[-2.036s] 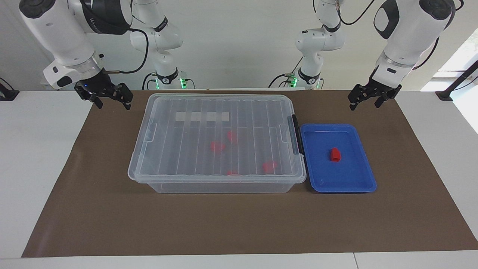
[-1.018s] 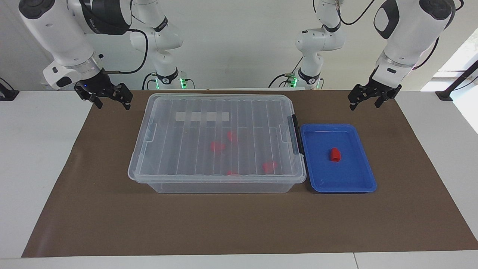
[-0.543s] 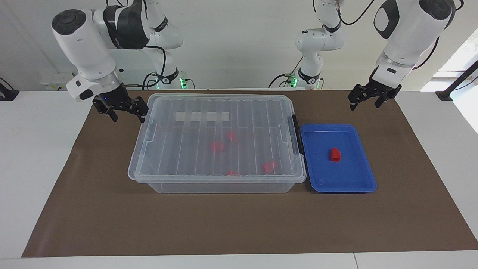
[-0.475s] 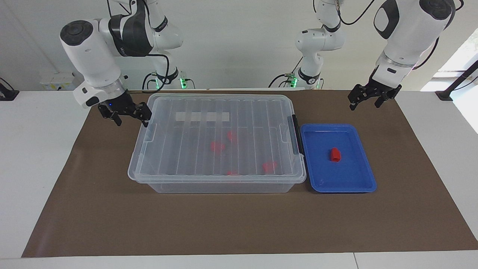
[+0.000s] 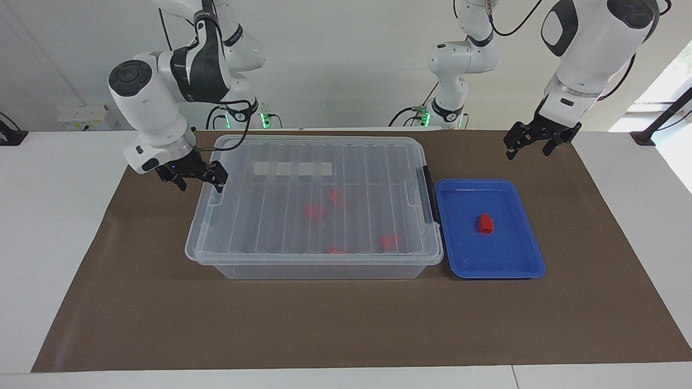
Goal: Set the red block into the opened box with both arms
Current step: 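Reach the right gripper to the lid edge while the left gripper reaches the block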
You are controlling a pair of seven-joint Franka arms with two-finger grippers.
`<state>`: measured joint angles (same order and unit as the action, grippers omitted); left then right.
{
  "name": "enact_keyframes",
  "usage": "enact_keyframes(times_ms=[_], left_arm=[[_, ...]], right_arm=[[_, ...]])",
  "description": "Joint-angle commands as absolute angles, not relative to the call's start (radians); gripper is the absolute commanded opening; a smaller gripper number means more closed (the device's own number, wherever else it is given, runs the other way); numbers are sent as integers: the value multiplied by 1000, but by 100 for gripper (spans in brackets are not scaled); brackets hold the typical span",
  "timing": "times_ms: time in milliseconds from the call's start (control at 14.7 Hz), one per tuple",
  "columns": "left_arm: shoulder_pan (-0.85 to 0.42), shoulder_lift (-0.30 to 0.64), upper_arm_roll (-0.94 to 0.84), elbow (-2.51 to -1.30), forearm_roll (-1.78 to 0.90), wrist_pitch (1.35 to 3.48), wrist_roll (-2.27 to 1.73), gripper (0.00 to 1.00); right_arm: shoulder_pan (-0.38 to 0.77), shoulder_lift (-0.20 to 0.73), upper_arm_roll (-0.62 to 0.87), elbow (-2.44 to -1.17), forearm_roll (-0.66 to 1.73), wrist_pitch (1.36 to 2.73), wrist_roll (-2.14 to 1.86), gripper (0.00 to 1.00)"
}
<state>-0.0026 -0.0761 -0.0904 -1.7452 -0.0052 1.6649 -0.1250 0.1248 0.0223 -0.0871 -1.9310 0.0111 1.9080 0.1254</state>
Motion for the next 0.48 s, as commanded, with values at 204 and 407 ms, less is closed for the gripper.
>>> enact_keyframes(times_ms=[204,407], left_arm=[[8,-92,-97,-1763,-11,1660,-133,100],[9,-94,-97,-1769,-11,1667,-138,100]], right_arm=[[109,-12,-87,-2000,21,1937,45,100],[106,-12,-94,-2000,14,1936,15,100]])
